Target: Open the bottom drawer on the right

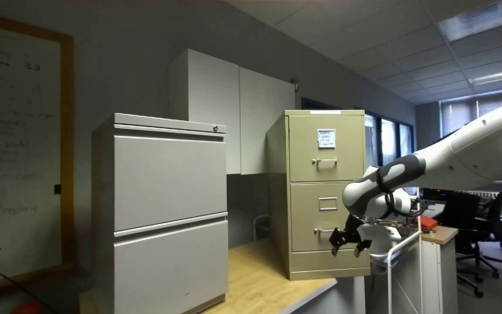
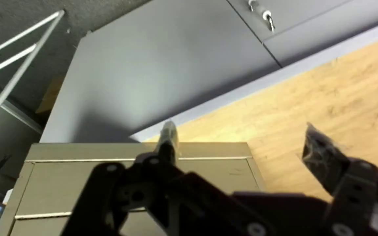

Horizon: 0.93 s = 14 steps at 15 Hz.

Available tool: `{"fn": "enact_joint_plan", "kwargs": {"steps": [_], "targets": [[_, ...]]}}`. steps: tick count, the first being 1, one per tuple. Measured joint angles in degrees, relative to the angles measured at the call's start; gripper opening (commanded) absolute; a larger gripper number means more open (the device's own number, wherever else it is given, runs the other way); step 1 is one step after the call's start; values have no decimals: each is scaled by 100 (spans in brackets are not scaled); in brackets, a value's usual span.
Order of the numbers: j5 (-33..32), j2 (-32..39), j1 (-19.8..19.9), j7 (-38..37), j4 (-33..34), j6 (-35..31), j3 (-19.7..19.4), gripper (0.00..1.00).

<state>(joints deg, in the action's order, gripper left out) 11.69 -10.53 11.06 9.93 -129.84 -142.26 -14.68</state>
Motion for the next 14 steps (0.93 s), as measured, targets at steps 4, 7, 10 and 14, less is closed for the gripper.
{"fn": "enact_joint_plan", "kwargs": {"steps": [4, 7, 10, 14], "targets": [[1830, 452, -86, 1005, 565, -285, -311, 100], [3271, 869, -53, 1798, 1084, -265, -422, 100], [4562, 1296, 143, 2429, 1577, -109, -425, 100], [5711, 1811, 543, 2816, 2077, 253, -419, 100]]}}
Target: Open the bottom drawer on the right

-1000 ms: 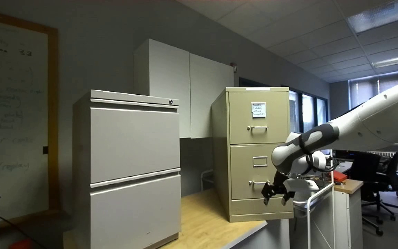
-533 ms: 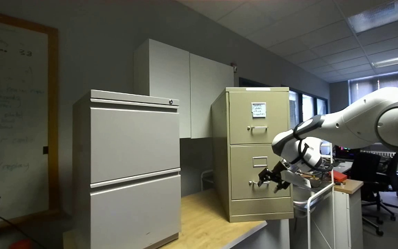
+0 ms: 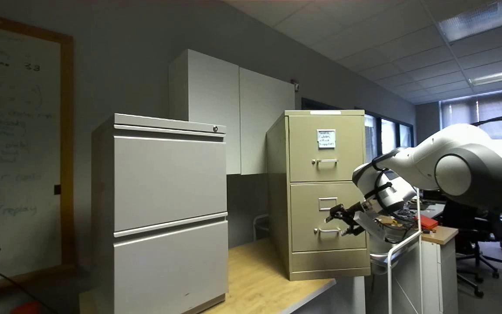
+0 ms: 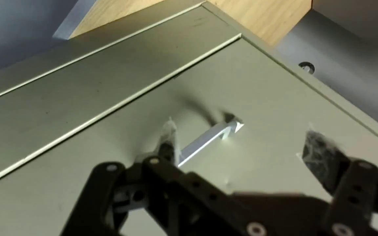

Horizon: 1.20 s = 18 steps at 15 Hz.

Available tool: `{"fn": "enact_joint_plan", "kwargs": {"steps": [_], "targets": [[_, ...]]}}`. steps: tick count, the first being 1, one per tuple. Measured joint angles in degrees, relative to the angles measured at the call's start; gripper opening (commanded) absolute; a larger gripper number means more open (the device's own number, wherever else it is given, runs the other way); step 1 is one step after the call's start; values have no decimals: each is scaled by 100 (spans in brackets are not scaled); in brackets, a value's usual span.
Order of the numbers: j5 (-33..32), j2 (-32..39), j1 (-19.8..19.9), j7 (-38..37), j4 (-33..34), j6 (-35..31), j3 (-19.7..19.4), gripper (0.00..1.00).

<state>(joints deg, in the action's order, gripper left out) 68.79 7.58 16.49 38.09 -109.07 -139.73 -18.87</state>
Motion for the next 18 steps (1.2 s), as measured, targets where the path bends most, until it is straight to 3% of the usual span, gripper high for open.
{"fn": "enact_joint_plan", "kwargs": {"steps": [5, 11, 13, 18], "targets": [[778, 572, 404, 102, 442, 436, 3, 100], [981, 1213, 662, 31, 1113, 789, 7, 100], [981, 1401, 736, -39, 1359, 872, 12, 75], [844, 1719, 859, -264, 1674, 1330, 40, 37]]}}
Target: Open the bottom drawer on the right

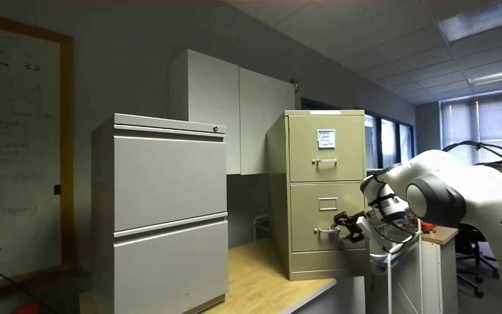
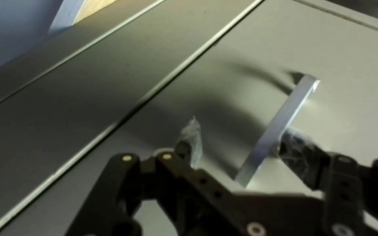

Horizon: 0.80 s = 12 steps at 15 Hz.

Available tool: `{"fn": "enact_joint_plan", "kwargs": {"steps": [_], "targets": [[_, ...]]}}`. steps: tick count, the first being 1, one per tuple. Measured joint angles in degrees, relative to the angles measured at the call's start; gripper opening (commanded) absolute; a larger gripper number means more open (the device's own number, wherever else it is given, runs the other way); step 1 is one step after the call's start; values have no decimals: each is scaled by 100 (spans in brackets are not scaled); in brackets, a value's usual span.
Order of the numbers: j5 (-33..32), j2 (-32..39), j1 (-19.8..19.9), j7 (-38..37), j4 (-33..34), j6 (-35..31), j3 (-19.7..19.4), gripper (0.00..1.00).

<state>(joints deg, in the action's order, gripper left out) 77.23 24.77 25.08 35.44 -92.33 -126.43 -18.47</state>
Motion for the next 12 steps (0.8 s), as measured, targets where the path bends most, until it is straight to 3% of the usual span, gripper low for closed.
{"fn": "enact_joint_plan", "kwargs": {"steps": [4, 7, 12], "targets": [[-92, 287, 7, -399, 328, 172, 87, 9], [-285, 449, 27, -557, 550, 290, 135, 7], [-1512, 389, -81, -964, 813, 194, 141, 7]]}}
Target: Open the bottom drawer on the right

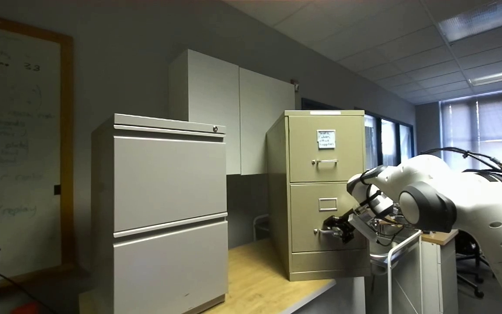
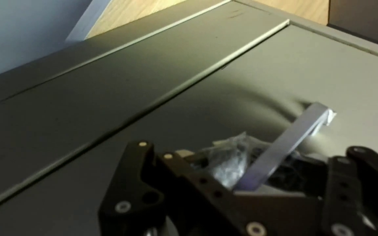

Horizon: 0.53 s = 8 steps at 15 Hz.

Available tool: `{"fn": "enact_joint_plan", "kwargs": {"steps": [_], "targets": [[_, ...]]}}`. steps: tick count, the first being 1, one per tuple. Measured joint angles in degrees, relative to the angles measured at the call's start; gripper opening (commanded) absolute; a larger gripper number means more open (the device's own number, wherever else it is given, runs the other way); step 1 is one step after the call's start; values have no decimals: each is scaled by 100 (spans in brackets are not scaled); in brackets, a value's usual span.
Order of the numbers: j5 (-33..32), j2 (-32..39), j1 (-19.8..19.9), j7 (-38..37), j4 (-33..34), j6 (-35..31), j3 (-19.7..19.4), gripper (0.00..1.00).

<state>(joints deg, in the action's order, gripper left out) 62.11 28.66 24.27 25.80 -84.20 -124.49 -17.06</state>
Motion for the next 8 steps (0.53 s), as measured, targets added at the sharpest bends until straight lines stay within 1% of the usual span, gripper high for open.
{"fn": "enact_joint_plan", "kwargs": {"steps": [3, 5, 8], "targets": [[-477, -159, -208, -75, -197, -524, -13, 7], [-679, -276, -249, -85, -381, -926, 89, 7], [-716, -403, -210, -67, -603, -1337, 272, 5]]}}
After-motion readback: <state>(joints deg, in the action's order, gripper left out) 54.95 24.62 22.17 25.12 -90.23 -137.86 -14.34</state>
